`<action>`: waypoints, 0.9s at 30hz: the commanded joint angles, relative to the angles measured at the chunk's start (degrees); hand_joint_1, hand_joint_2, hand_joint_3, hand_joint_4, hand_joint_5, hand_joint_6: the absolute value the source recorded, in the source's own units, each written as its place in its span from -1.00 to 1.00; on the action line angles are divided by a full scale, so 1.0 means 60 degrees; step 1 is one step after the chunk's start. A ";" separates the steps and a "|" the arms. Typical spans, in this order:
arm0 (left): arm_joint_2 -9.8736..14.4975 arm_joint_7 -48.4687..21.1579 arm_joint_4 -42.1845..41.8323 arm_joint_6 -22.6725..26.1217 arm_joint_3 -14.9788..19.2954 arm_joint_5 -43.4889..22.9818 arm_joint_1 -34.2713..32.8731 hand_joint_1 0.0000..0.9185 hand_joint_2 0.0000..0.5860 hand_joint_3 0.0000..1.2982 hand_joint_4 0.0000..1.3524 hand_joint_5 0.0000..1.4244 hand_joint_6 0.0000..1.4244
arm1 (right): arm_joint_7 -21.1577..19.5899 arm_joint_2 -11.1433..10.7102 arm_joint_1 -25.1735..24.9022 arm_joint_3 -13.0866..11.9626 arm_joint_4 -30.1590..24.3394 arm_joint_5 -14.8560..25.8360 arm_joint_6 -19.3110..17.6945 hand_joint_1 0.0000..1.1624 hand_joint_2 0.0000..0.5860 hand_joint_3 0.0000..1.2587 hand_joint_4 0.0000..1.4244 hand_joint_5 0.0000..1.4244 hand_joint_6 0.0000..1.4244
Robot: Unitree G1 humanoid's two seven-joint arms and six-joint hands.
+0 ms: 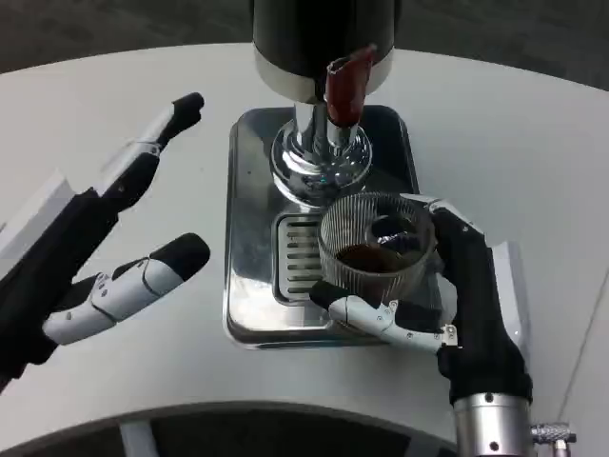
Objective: Grasp the cup under the faucet to collect the drink, then remove the cup.
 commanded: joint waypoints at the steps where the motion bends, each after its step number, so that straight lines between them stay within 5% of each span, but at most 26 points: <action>1: 0.0114 0.0433 -0.0383 0.0016 0.0285 0.1120 0.0549 -1.00 -0.40 -1.00 -1.00 -1.00 -1.00 | 0.0405 0.0151 0.0305 0.0195 -0.1386 0.0034 0.0027 1.00 -0.71 0.22 0.35 0.36 0.95; 6: 0.0035 0.0711 -0.1053 0.0699 0.0324 0.2428 0.1266 -1.00 -0.50 -1.00 -1.00 -1.00 -1.00 | 0.0800 0.0187 0.0465 0.0260 -0.2004 0.0096 0.0212 1.00 -0.72 0.22 0.35 0.37 0.95; 14: 0.0510 0.0225 -0.1715 0.1721 -0.0100 0.3931 0.1919 -1.00 -0.64 -1.00 -1.00 -1.00 -1.00 | 0.1263 0.0207 0.0692 0.0334 -0.2693 0.0239 0.0315 1.00 -0.72 0.22 0.37 0.38 0.95; 27: 0.0621 0.0645 -0.2141 0.1508 -0.0389 0.4788 0.2423 -1.00 -0.82 -1.00 -1.00 -1.00 -1.00 | 0.2303 0.0046 0.1923 0.1031 -0.4290 0.0467 0.0603 1.00 -0.72 0.22 0.37 0.40 0.95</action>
